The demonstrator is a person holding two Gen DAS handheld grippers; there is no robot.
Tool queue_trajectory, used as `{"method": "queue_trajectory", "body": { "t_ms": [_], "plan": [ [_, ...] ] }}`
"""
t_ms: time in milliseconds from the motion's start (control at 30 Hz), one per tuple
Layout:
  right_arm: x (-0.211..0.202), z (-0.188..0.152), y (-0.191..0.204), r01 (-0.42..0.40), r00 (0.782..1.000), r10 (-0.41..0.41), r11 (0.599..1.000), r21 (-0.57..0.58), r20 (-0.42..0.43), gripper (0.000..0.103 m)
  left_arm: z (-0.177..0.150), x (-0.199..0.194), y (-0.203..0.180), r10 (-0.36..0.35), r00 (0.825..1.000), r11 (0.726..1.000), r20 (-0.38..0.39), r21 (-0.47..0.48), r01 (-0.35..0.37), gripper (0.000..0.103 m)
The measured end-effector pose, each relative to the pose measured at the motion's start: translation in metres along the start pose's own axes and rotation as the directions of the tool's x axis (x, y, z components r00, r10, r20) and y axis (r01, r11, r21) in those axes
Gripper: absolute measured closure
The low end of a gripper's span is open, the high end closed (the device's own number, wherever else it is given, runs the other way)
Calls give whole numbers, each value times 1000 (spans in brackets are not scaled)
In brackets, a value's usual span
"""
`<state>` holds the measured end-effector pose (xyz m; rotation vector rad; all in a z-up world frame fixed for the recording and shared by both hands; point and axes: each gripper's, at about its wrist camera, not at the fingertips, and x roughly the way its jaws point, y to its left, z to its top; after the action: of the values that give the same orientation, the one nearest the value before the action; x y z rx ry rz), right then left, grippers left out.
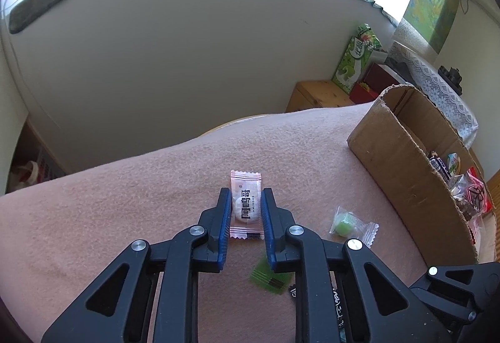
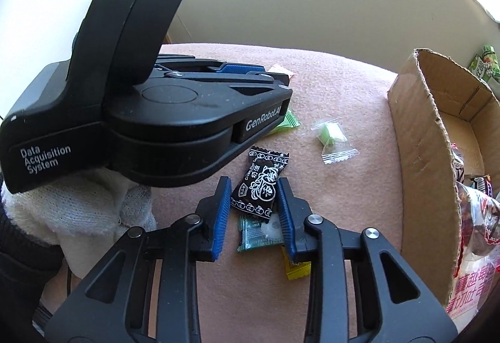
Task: Organize snacks
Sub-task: 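Grasp the black candy packet with the right tool while the left tool grasps the pink candy, then carry the black packet and pink candy over the box with both tools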
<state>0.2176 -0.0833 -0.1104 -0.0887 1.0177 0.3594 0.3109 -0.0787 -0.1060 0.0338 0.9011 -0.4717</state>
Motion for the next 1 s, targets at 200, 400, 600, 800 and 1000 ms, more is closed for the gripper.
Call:
{"method": "queue_trajectory", "body": {
  "t_ms": [200,400,600,800,1000],
  "plan": [
    [-3,-1,-7,-31,999,30,999,29,17,75,-4,-8,13,10,1000,1000,7,-26,-10,86],
    [-16,-8,-18,-48,998,46,998,43,36,75,-7,-14,17,16,1000,999,15,-34,-16,86],
    [-31,-6,-20,-64,995,59,997,53,83,75,-9,-25,18,18,999,998,36,-53,-16,86],
    [-55,-13,-32,-89,988,80,994,64,131,75,-7,-39,14,15,998,998,67,-55,-11,86],
    [-84,-27,-54,-84,979,69,994,72,190,75,0,-58,0,1,994,999,109,-43,3,86]
  ]
}}
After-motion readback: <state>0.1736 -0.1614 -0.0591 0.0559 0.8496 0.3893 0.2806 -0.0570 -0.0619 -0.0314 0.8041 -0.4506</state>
